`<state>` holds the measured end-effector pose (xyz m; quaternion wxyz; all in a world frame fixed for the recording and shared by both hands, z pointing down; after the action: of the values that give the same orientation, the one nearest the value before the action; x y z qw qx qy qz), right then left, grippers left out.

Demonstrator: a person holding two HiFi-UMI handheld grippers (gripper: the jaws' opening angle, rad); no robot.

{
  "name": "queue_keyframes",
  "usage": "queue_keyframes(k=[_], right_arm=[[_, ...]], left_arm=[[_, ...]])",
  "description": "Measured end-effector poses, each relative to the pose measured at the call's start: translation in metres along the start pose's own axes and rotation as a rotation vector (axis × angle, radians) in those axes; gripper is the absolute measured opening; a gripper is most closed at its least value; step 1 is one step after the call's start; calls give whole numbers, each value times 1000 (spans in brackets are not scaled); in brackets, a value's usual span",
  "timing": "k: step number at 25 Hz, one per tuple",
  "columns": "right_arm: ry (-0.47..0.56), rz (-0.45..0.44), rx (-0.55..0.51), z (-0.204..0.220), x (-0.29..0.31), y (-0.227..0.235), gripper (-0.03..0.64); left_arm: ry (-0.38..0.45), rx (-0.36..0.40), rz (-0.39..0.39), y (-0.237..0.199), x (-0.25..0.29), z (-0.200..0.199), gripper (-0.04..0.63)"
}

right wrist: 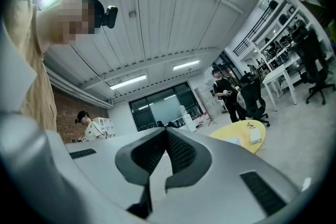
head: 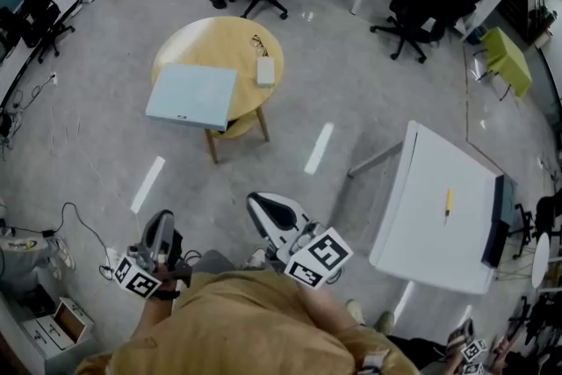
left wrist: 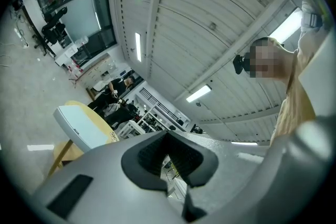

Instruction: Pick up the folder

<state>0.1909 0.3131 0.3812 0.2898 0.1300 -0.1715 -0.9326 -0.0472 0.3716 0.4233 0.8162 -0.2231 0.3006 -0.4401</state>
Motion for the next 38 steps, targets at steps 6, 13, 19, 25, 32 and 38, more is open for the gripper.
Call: queue_keyframes(k=[6,13,19,25,32,38], right_arm=[[-25,-15,43,9,0,9,-2],[-39,6,34,13,25,24,-2],[-46,36,26,7,71,50,-2],[-41,23,-5,-13,138,75,-2],[-61,49,-27,-18,218,104,-2],[-91,118,-36,-11,266,124,-2]], left_arm=[[-18,-4,-24,-1,6,10,3],[-27,-74,-17,-41,34,17,3],[-22,-82,14,-83,76,-11,3],[-12,-71,36,-127,123,-50,3],[0,-87,13,-204,153,-93,3],[-36,-132,19,-263,174,-105,3]])
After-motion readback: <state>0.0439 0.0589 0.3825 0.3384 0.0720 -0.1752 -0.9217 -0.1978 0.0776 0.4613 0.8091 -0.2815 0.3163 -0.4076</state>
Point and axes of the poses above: the fingertips, and each gripper's own axes: x forward along the fingers, y to its right, z out of its underside, the point moved 5 cm from there along -x, backward along the fingers, and after that the axes turned 4 degrees about y, right-handed, at the moved point
